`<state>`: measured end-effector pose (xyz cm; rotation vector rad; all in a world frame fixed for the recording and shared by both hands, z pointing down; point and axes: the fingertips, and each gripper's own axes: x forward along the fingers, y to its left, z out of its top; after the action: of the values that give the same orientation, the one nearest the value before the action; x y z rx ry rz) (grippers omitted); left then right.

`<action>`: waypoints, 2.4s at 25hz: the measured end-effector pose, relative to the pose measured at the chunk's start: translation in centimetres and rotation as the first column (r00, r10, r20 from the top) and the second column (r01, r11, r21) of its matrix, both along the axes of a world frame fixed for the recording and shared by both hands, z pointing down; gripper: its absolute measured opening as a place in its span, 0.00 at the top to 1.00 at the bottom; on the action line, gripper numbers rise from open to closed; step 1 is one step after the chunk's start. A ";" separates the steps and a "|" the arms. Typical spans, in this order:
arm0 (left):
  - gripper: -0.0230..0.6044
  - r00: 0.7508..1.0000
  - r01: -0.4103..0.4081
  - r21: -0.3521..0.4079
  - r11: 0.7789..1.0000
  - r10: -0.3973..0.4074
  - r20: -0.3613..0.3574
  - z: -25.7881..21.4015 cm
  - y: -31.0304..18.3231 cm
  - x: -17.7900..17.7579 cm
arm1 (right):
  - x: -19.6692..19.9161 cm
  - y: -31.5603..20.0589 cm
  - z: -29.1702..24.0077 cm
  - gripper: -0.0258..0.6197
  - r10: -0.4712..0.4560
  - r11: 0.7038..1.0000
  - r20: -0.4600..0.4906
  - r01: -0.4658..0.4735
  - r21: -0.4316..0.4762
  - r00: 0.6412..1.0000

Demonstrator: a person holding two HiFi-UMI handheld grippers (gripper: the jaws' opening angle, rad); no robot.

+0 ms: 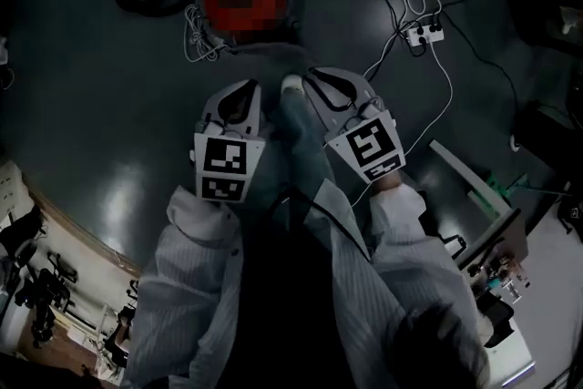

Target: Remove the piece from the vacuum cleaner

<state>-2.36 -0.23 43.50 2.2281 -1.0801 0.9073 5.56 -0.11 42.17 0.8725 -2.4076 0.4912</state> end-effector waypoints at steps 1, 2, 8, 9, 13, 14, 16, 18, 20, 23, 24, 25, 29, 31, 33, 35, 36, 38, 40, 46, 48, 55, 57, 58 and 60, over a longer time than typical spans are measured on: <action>0.96 0.999 -0.016 -0.011 1.000 0.016 0.030 2.2 -0.9 -0.1 | -0.1 -0.7 2.7 0.92 -0.032 0.999 -0.019 0.031 -0.030 0.999; 0.96 0.998 -0.028 -0.023 0.999 0.029 0.051 4.4 -1.8 -0.3 | -0.3 -1.4 5.6 0.92 -0.063 0.997 -0.036 0.061 -0.057 0.997; 0.95 0.993 -0.102 -0.073 0.992 0.106 0.059 17.2 -8.1 0.0 | -1.1 -4.5 21.7 0.89 -0.233 0.966 -0.168 0.209 -0.150 0.958; 0.95 0.990 -0.118 -0.070 0.991 0.123 0.068 19.0 -9.1 -0.1 | -1.3 -4.7 23.8 0.88 -0.250 0.962 -0.181 0.222 -0.162 0.951; 0.80 0.975 -0.179 -0.060 0.982 0.185 0.122 24.3 -11.5 -1.0 | -2.3 -4.2 30.0 0.78 -0.323 0.932 -0.195 0.277 -0.232 0.926; 0.78 0.966 -0.209 -0.066 0.976 0.216 0.141 25.4 -11.6 -1.2 | -2.4 -3.8 31.1 0.75 -0.346 0.923 -0.203 0.294 -0.247 0.916; 0.76 0.944 -0.267 -0.092 0.959 0.279 0.173 27.4 -11.5 -1.6 | -2.6 -3.7 32.8 0.74 -0.381 0.913 -0.231 0.324 -0.249 0.895; 0.76 0.929 -0.301 -0.131 0.945 0.321 0.183 29.0 -11.3 -2.0 | -3.0 -4.0 33.9 0.73 -0.402 0.906 -0.247 0.344 -0.245 0.882; 0.76 0.932 -0.294 -0.157 0.943 0.320 0.173 29.8 -11.1 -2.6 | -3.7 -3.9 34.7 0.73 -0.425 0.893 -0.239 0.362 -0.265 0.873; 0.76 0.944 -0.261 -0.147 0.954 0.284 0.170 30.3 -11.3 -3.1 | -4.2 -3.5 36.0 0.74 -0.477 0.866 -0.252 0.401 -0.300 0.842; 0.76 0.945 -0.258 -0.141 0.956 0.280 0.169 30.4 -11.5 -3.0 | -4.1 -3.5 36.5 0.74 -0.494 0.859 -0.273 0.414 -0.301 0.826; 0.76 0.945 -0.259 -0.138 0.956 0.281 0.169 30.5 -11.6 -2.9 | -3.9 -3.5 37.0 0.74 -0.505 0.855 -0.292 0.423 -0.301 0.812; 0.76 0.940 -0.264 -0.131 0.956 0.286 0.188 30.7 -11.5 -3.1 | -4.0 -3.1 37.1 0.83 -0.528 0.844 -0.320 0.444 -0.301 0.787; 0.76 0.943 -0.249 -0.133 0.959 0.271 0.192 31.0 -11.3 -3.4 | -4.3 -2.5 37.3 0.89 -0.549 0.834 -0.345 0.471 -0.287 0.762; 0.76 0.947 -0.235 -0.134 0.963 0.258 0.190 31.4 -11.1 -3.6 | -4.5 -1.9 37.5 0.90 -0.558 0.829 -0.360 0.483 -0.282 0.748; 0.76 0.947 -0.235 -0.133 0.963 0.258 0.190 31.3 -11.1 -3.5 | -4.6 -1.7 37.3 0.91 -0.565 0.824 -0.369 0.489 -0.284 0.738; 0.76 0.947 -0.235 -0.133 0.963 0.258 0.192 31.1 -11.3 -3.4 | -4.6 -1.5 37.1 0.91 -0.573 0.819 -0.371 0.498 -0.286 0.730; 0.76 0.947 -0.232 -0.133 0.964 0.255 0.194 30.9 -11.6 -3.3 | -4.4 -0.8 36.7 0.91 -0.597 0.802 -0.368 0.522 -0.291 0.713; 0.76 0.948 -0.229 -0.132 0.964 0.252 0.197 30.6 -11.6 -3.3 | -4.3 0.1 36.4 0.90 -0.616 0.788 -0.358 0.538 -0.300 0.702; 0.76 0.946 -0.227 -0.128 0.966 0.250 0.207 30.5 -11.6 -3.3 | -4.4 1.3 36.2 0.90 -0.618 0.784 -0.316 0.528 -0.327 0.720; 0.76 0.948 -0.219 -0.130 0.967 0.242 0.208 30.6 -11.6 -3.3 | -4.4 1.5 36.3 0.90 -0.624 0.777 -0.306 0.532 -0.336 0.719; 0.76 0.948 -0.211 -0.120 0.970 0.233 0.217 30.7 -11.6 -3.5 | -4.8 6.6 36.1 0.92 -0.717 0.689 -0.229 0.618 -0.379 0.659; 0.76 0.953 -0.202 -0.121 0.972 0.223 0.204 30.8 -11.3 -3.5 | -4.6 7.6 35.6 0.92 -0.618 0.771 -0.230 0.521 -0.367 0.752; 0.76 0.958 -0.194 -0.124 0.973 0.215 0.191 30.8 -11.1 -3.5 | -4.5 7.6 35.3 0.92 -0.562 0.806 -0.223 0.467 -0.364 0.797; 0.76 0.973 -0.164 -0.120 0.979 0.180 0.145 29.9 -10.7 -3.6 | -4.6 7.0 34.1 0.92 -0.464 0.854 -0.198 0.376 -0.360 0.863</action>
<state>-5.99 -10.92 73.40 2.2166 -0.8898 1.2010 0.98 6.92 76.26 0.2337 -2.0959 0.5129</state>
